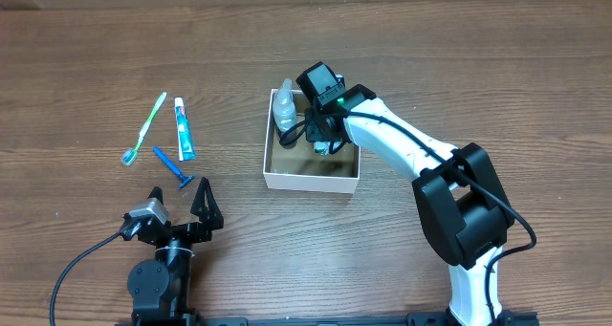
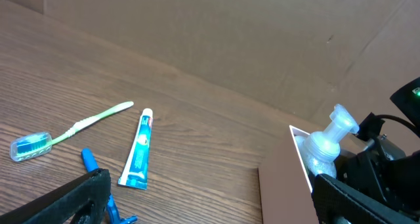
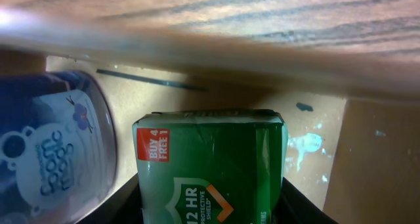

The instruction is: Pack container

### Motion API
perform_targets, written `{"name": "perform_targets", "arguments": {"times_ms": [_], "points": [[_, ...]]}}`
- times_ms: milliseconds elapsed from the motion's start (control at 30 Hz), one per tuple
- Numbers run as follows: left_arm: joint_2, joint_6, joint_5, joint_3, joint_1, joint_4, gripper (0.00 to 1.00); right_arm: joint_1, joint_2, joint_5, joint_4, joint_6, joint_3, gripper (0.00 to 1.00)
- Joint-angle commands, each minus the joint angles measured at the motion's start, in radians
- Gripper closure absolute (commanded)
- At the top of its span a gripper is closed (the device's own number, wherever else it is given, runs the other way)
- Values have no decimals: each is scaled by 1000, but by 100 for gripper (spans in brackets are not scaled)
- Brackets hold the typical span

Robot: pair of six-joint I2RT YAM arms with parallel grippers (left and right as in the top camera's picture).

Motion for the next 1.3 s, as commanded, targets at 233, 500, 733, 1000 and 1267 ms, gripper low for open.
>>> {"name": "perform_targets", "arguments": {"times_ms": [233, 500, 733, 1000, 1267], "points": [[-7, 24, -6, -3, 8, 0, 0, 1, -5, 11, 16, 6, 1, 39], [-8, 24, -6, -3, 8, 0, 0, 1, -11, 3, -16, 6, 16, 31], [-7, 24, -6, -3, 8, 0, 0, 1, -85, -55, -195, 5, 161, 23], [-7, 24, -6, -3, 8, 0, 0, -21, -235, -131, -377, -2, 406, 18], [-7, 24, -6, -3, 8, 0, 0, -180, -315, 108, -654, 109, 518, 7]]}}
